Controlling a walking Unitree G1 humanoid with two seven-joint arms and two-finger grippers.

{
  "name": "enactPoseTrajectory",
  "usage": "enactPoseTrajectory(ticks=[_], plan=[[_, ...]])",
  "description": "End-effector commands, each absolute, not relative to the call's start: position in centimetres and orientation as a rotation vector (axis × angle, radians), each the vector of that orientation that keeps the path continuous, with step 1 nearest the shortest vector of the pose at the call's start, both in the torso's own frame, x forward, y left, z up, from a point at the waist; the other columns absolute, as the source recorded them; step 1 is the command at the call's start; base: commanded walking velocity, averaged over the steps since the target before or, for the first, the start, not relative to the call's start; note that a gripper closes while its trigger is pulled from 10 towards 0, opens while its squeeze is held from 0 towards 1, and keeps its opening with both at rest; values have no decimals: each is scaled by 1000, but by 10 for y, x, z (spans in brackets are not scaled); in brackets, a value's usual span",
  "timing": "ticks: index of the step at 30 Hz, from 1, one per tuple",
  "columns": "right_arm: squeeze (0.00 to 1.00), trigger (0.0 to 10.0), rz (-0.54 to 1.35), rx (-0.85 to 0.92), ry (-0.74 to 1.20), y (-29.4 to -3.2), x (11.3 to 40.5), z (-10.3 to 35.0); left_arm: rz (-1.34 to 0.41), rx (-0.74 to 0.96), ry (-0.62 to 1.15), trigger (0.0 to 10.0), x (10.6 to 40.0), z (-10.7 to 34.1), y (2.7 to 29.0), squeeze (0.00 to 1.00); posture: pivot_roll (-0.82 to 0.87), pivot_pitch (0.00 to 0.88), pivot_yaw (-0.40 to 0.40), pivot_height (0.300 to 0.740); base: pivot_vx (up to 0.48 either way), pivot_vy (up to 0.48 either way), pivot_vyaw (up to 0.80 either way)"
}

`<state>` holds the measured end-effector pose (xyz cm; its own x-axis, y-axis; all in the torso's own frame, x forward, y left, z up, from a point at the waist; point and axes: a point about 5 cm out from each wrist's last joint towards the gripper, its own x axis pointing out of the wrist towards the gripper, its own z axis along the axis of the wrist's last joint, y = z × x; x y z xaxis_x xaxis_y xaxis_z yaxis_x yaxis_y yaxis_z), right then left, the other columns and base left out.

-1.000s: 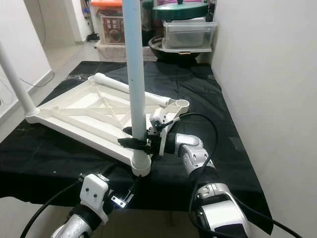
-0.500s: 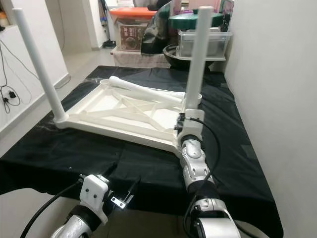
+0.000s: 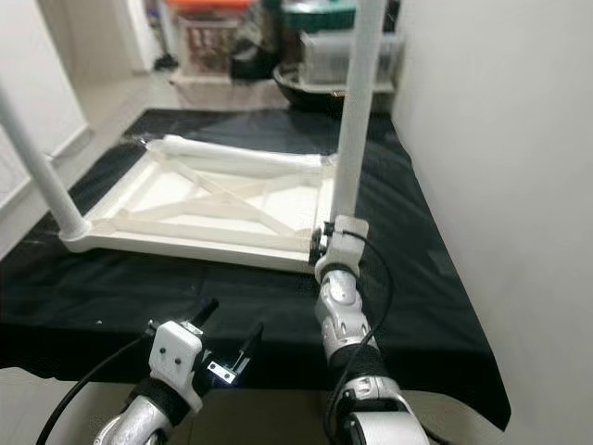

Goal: Building children table

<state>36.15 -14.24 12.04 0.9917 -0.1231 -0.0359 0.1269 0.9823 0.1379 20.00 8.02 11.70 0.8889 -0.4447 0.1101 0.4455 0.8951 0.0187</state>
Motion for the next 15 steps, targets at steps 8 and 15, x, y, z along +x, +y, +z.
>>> enactPoseTrajectory(ticks=[8, 15], plan=[[0, 10000, 446, 232, -17, -136, 370, 143, -466, -1, -86, 10000, 199, 112, 80, 0, -5, 0, 3, 740, 0, 0, 0], [0, 10000, 1048, 160, 202, -134, 345, 126, -469, 2, -85, 10000, 199, 111, 80, 0, -5, 0, 5, 740, 0, 0, 0]])
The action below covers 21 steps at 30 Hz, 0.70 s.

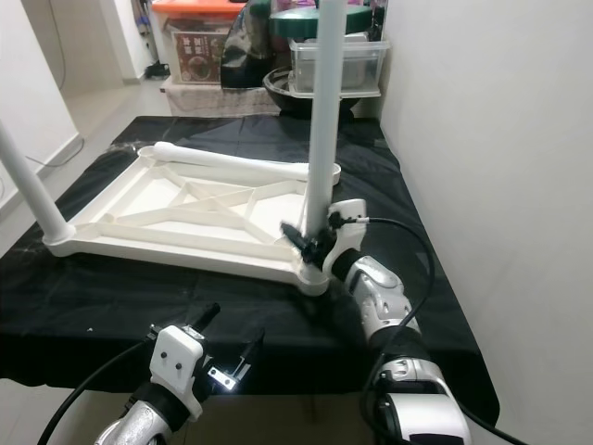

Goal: Building children table

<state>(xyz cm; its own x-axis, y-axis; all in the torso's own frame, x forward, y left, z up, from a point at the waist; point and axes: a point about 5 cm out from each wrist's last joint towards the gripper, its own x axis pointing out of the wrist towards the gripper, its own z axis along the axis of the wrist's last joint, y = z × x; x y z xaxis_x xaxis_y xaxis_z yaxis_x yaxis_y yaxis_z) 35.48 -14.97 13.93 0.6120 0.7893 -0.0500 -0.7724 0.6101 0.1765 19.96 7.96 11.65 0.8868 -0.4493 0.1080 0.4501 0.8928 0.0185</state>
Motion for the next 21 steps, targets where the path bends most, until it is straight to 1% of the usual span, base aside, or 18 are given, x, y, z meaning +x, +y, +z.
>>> enactPoseTrajectory(ticks=[1, 2, 5, 9, 10, 13, 14, 20, 21], plan=[[0, 10000, 1151, 123, 232, -134, 340, 124, -469, 3, -85, 10000, 199, 111, 80, 0, -5, 0, 5, 740, 0, 0, 0], [0, 10000, 1206, 100, 245, -133, 337, 123, -469, 3, -85, 10000, 199, 111, 80, 0, -5, 0, 5, 740, 0, 0, 0], [0, 10000, 1250, 92, 241, -132, 336, 124, -468, 3, -85, 10000, 199, 111, 80, 0, -5, 0, 5, 740, 0, 0, 0], [0, 10000, 1287, 119, 142, -122, 344, 141, -467, 1, -84, 10000, 199, 111, 80, 0, 8, 0, 2, 740, 0, 0, 0], [0, 4941, 1289, 139, 106, -119, 346, 148, -467, 1, -83, 10000, 199, 111, 80, 0, 8, 0, 2, 740, 0, 0, 0], [0, 4941, 1295, 154, 87, -117, 348, 153, -467, 1, -83, 10000, 199, 110, 80, 0, 8, 0, 2, 740, 0, 0, 0], [0, 0, 1321, 168, 77, -115, 347, 155, -468, 0, -82, 10000, 199, 110, 80, 0, 8, 0, 2, 740, 0, 0, 0], [0, 0, 1359, 156, 99, -112, 341, 147, -468, -1, -83, 10000, 199, 111, 80, 0, 9, 0, -2, 740, 0, 0, 0], [0, 0, 1284, 136, 100, -112, 342, 142, -467, -2, -83, 10000, 199, 111, 80, 0, 6, 0, -2, 740, 0, 0, 0]])
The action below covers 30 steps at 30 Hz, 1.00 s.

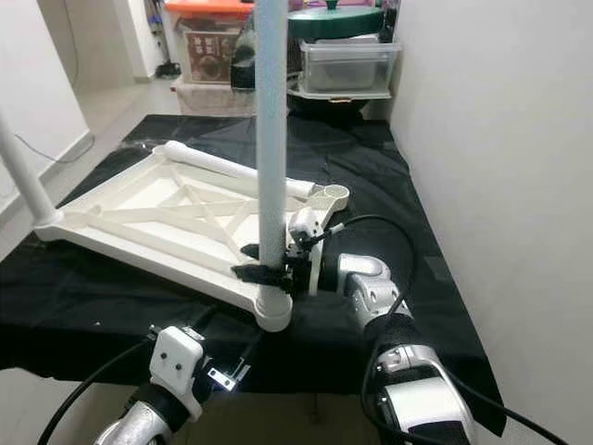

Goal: Building children table

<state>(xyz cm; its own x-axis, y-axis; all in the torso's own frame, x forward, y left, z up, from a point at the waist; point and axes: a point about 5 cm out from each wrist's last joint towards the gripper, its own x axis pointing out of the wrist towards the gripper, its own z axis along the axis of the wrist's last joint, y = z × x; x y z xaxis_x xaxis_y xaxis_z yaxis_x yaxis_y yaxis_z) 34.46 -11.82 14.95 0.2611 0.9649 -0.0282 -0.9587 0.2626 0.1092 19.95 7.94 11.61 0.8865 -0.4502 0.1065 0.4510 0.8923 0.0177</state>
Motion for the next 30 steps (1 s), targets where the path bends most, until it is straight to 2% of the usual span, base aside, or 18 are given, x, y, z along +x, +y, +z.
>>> enactPoseTrajectory(ticks=[1, 2, 4, 5, 7, 8, 9, 10, 12, 13, 14, 16, 22, 23, 24, 25, 29, 30], plan=[[0, 0, 1227, 124, 98, -111, 344, 138, -467, -3, -83, 10000, 200, 111, 80, 0, 6, 0, -2, 740, 0, 0, 0], [0, 0, 1107, 102, 94, -111, 349, 135, -467, -3, -82, 10000, 200, 111, 80, 0, 6, 0, -2, 740, 0, 0, 0], [0, 0, 1027, 88, 92, -112, 352, 133, -467, -3, -82, 10000, 200, 111, 80, 0, 6, 0, -2, 740, 0, 0, 0], [0, 0, 842, 81, 82, -116, 361, 132, -468, -4, -81, 10000, 200, 111, 80, 0, 0, 0, 2, 740, 0, 0, 0], [0, 0, 643, 81, 72, -122, 369, 132, -468, -4, -80, 10000, 200, 111, 80, 0, 0, 0, 2, 740, 0, 0, 0], [0, 0, 417, 101, 21, -136, 375, 137, -469, -4, -79, 10000, 200, 111, 80, 0, -3, 0, 5, 740, 0, 0, 0], [0, 0, 273, 120, -14, -145, 377, 140, -470, -4, -78, 10000, 200, 110, 80, 0, -3, 0, 5, 740, 0, 0, 0], [0, 0, 273, 120, -14, -145, 377, 140, -470, -4, -78, 10000, 200, 110, 80, 0, -3, 0, 5, 740, 0, 0, 0], [0, 0, -67, 127, -60, -168, 370, 140, -471, -2, -77, 10000, 200, 110, 80, 0, -3, 0, 7, 740, 0, 0, 0], [0, 0, -150, 126, -60, -173, 366, 139, -471, -2, -77, 10000, 200, 110, 80, 0, -3, 0, 7, 740, 0, 0, 0], [0, 0, -150, 126, -60, -173, 366, 139, -471, -2, -77, 10000, 200, 110, 80, 0, -3, 0, 7, 740, 0, 0, 0], [0, 0, -292, 151, 20, -172, 354, 127, -472, -2, -77, 10000, 200, 110, 80, 0, -3, 0, 7, 740, 0, 0, 0], [0, 0, -330, 176, 78, -159, 349, 120, -472, -1, -77, 10000, 200, 110, 80, 0, -3, 0, 7, 740, 0, 0, 0], [0, 7451, -320, 176, 86, -150, 350, 119, -471, -1, -77, 10000, 200, 110, 80, 0, -5, 0, 4, 740, 0, 0, 0], [769, 10000, -286, 173, 60, -142, 352, 122, -472, -1, -77, 10000, 200, 110, 80, 0, -6, 0, 5, 740, 0, 0, 0], [1000, 10000, -252, 183, 31, -137, 354, 126, -472, -1, -77, 10000, 200, 110, 80, 0, -10, 0, -1, 740, 0, 0, 0], [1000, 10000, -183, 185, -26, -132, 358, 136, -472, -2, -77, 10000, 201, 111, 79, 0, -17, 0, -10, 740, 0, 0, 0], [357, 10000, -140, 169, -51, -129, 360, 142, -473, -3, -76, 10000, 201, 111, 78, 0, -17, 0, -10, 740, 0, 0, 0]])
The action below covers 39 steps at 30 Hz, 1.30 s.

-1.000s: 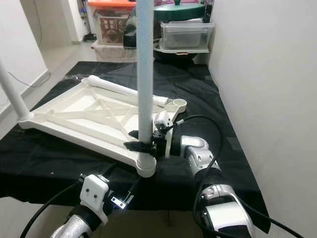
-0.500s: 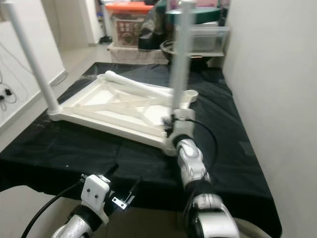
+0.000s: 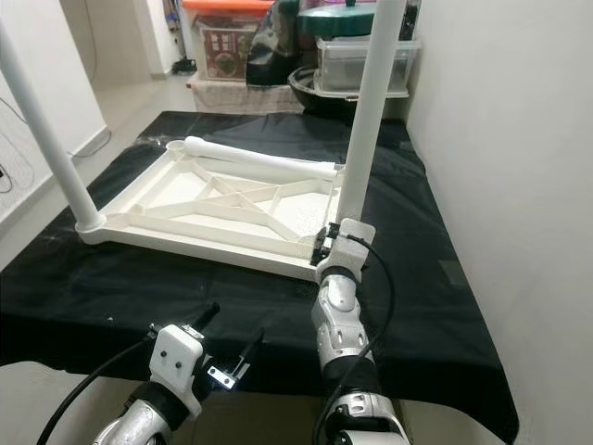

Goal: Building children table

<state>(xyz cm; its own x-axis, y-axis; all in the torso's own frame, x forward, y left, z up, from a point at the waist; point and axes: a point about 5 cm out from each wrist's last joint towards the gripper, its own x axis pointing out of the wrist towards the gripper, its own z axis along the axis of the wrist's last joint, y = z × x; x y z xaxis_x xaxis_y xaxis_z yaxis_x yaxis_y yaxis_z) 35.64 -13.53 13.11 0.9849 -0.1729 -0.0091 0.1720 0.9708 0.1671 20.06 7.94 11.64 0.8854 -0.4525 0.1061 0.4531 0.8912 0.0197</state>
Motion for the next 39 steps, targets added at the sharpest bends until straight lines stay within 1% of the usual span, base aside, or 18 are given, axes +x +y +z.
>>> enactPoseTrajectory(ticks=[1, 2, 4, 5, 8, 9, 14, 15, 16, 17, 21, 22, 26, 33, 34, 36, 37, 39], plan=[[357, 10000, -113, 154, -67, -128, 361, 145, -473, -4, -76, 10000, 201, 110, 78, 0, -17, 0, -10, 740, 0, 0, 0], [0, 10000, -43, 188, -67, -124, 363, 148, -474, -6, -76, 10000, 201, 111, 78, 0, -42, 0, -1, 740, 0, 0, 0], [0, 10000, 137, 261, -63, -114, 366, 151, -475, -6, -75, 10000, 201, 111, 78, 0, -42, 0, -1, 740, 0, 0, 0], [0, 10000, 137, 261, -63, -114, 366, 151, -475, -6, -75, 10000, 201, 111, 78, 0, -42, 0, -1, 740, 0, 0, 0], [0, 10000, 380, 319, -27, -105, 366, 151, -474, -6, -74, 10000, 201, 111, 78, 0, -40, 0, 1, 740, 0, 0, 0], [0, 10000, 380, 319, -27, -105, 366, 151, -474, -6, -74, 10000, 201, 111, 78, 0, -40, 0, 1, 740, 0, 0, 0], [0, 10000, 842, 265, 44, -110, 359, 149, -478, -2, -74, 10000, 201, 110, 79, 0, -17, 0, 10, 740, 0, 0, 0], [0, 10000, 842, 265, 44, -110, 359, 149, -478, -2, -74, 10000, 201, 110, 79, 0, -17, 0, 10, 740, 0, 0, 0], [0, 10000, 913, 261, 59, -111, 357, 149, -480, -1, -73, 10000, 201, 110, 80, 0, -17, 0, 10, 740, 0, 0, 0], [0, 10000, 1062, 277, 97, -115, 353, 151, -480, 0, -73, 10000, 201, 111, 80, 0, -17, 0, 10, 740, 0, 0, 0], [0, 10000, 1127, 289, 106, -117, 352, 152, -480, 1, -73, 10000, 201, 110, 80, 0, 0, 0, 2, 740, 0, 0, 0], [0, 10000, 1262, 271, 134, -114, 347, 153, -479, 0, -71, 10000, 200, 110, 79, 0, 6, 0, 2, 740, 0, 0, 0], [0, 10000, 1405, 270, 132, -111, 345, 160, -478, -1, -71, 10000, 200, 110, 79, 0, 12, 0, -3, 740, 0, 0, 0], [0, 10000, 1543, 270, 119, -105, 344, 171, -479, -2, -70, 10000, 199, 109, 78, 0, 14, 0, -6, 740, 0, 0, 0], [0, 8667, 1560, 248, 127, -102, 343, 171, -479, -2, -70, 10000, 199, 109, 78, 0, 14, 0, -5, 740, 0, 0, 0], [0, 8667, 1573, 234, 134, -101, 342, 170, -480, -2, -69, 10000, 199, 109, 78, 0, 14, 0, -5, 740, 0, 0, 0], [0, 0, 1583, 198, 150, -100, 341, 166, -479, -3, -70, 10000, 199, 109, 77, 0, 13, 0, -9, 740, 0, 0, 0], [0, 0, 1578, 164, 168, -99, 340, 163, -478, -4, -71, 10000, 199, 110, 77, 0, 8, 0, -14, 740, 0, 0, 0]])
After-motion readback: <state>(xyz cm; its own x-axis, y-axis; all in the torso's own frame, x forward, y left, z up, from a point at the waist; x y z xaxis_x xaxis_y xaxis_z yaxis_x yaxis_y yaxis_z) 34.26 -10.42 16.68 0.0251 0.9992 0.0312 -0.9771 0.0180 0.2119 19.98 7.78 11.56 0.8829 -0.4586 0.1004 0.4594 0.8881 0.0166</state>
